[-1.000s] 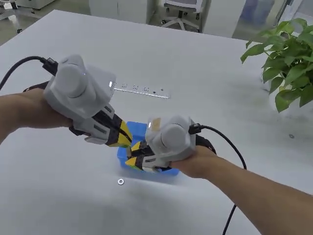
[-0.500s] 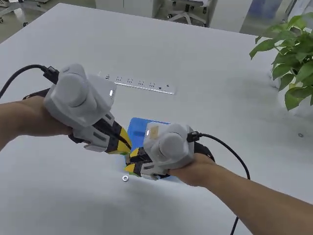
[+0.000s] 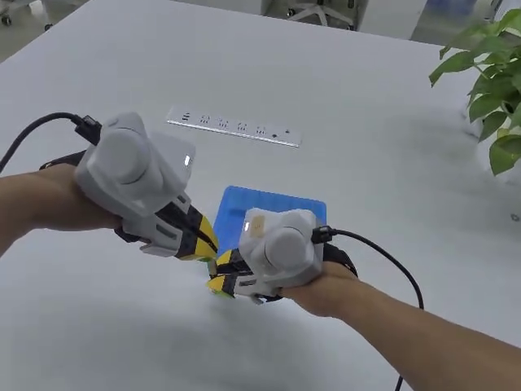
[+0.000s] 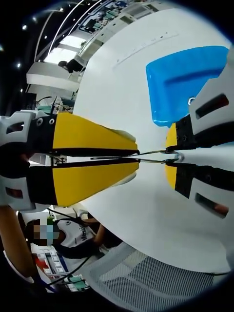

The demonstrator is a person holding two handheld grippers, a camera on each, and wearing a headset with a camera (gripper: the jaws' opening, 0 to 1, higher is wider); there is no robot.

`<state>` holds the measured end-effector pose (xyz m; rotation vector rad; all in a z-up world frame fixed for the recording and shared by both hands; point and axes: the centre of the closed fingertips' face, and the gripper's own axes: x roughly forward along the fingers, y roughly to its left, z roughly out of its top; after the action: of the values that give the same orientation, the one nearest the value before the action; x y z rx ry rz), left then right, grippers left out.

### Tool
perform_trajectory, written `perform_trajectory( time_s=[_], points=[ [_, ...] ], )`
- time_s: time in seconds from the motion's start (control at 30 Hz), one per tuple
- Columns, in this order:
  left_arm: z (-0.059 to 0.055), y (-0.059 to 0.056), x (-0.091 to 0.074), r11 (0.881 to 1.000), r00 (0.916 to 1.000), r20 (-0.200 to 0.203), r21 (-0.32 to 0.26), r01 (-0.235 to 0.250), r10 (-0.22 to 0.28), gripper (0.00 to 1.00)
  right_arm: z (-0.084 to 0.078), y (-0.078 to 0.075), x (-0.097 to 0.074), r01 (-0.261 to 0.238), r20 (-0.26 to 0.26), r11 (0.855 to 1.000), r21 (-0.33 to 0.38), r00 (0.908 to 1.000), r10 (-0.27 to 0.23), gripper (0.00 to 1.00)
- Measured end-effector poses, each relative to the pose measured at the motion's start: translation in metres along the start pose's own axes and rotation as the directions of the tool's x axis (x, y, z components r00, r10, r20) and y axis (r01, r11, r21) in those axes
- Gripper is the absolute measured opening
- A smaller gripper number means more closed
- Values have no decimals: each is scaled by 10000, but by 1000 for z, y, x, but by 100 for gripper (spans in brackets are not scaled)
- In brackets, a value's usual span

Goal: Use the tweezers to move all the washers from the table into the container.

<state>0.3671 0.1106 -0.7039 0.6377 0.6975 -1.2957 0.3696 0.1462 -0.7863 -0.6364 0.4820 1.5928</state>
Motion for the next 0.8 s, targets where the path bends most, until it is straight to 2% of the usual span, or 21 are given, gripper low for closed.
perform_trajectory(
  time_s=[0.37,0.8],
  points=[
    [-7,-2,7,9999,9998,-156,-50,143,-144,6,-6,5,7,-151,-42,9998,111,9999,151,12],
    [-8,-1,10,9998,9998,-101,-110,141,-142,6,-8,5,8,-108,3,9999,85,9999,108,10]
  ],
)
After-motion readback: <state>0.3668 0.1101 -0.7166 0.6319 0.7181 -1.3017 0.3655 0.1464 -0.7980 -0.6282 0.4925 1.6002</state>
